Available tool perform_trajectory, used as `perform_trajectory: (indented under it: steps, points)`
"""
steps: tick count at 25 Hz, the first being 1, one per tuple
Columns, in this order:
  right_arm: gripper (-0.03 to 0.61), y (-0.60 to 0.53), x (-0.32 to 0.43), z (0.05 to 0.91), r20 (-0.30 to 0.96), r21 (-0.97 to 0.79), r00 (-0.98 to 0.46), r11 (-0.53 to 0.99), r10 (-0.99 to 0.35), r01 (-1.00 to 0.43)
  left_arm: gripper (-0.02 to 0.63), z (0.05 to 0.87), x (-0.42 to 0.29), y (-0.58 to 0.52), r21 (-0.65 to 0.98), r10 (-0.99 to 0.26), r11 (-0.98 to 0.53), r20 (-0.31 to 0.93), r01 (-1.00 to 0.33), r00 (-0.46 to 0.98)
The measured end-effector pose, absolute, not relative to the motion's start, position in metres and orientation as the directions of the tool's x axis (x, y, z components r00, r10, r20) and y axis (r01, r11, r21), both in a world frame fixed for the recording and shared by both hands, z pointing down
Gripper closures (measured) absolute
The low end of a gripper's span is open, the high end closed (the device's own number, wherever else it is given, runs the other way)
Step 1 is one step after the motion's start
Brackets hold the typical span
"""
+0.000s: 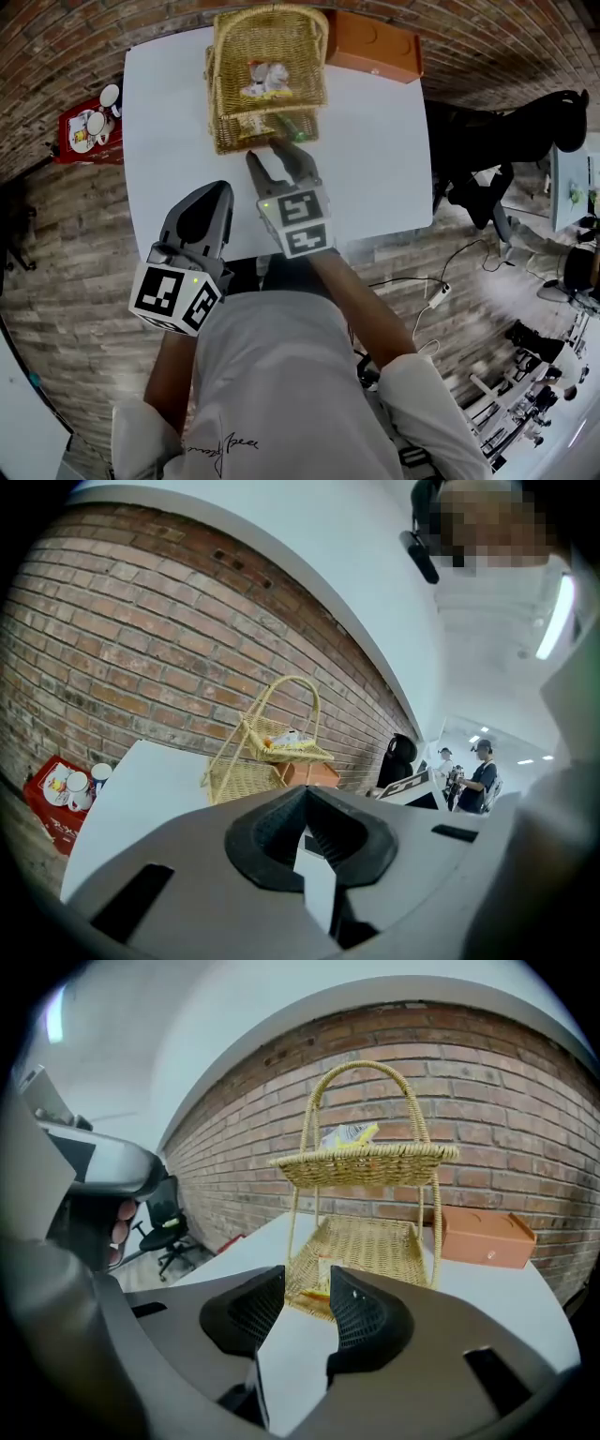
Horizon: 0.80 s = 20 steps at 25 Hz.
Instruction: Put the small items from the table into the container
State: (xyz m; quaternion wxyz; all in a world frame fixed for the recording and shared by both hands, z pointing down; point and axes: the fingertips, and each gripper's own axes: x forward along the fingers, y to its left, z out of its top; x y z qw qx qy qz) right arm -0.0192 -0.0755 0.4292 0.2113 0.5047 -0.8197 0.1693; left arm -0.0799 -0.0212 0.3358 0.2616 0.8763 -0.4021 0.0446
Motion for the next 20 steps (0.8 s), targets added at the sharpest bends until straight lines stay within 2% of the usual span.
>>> perform_trajectory:
  steps: [3, 10, 20]
  points:
    - [0.437, -0.066, -0.018, 0.426, 0.517, -0.063, -0.440, 0.479, -0.734, -0.875, 0.604, 0.333, -0.070, -0.020, 0.418, -0.690, -0.536, 0.283, -0.734, 0.666]
    - [0.531, -0.047, -0.017, 0.391, 0.461, -0.079, -0.514, 0.544, -0.723, -0.836, 0.604, 0.324, -0.066, -0.014, 0.400, -0.726, -0.510, 0.274, -0.762, 0.630]
    - [0.555, -0.022, 0.004, 0.331, 0.367, -0.105, -0.564, 0.569, -0.740, -0.816, 0.604, 0.305, -0.057, 0.000, 0.371, -0.751, -0.505, 0.257, -0.779, 0.609]
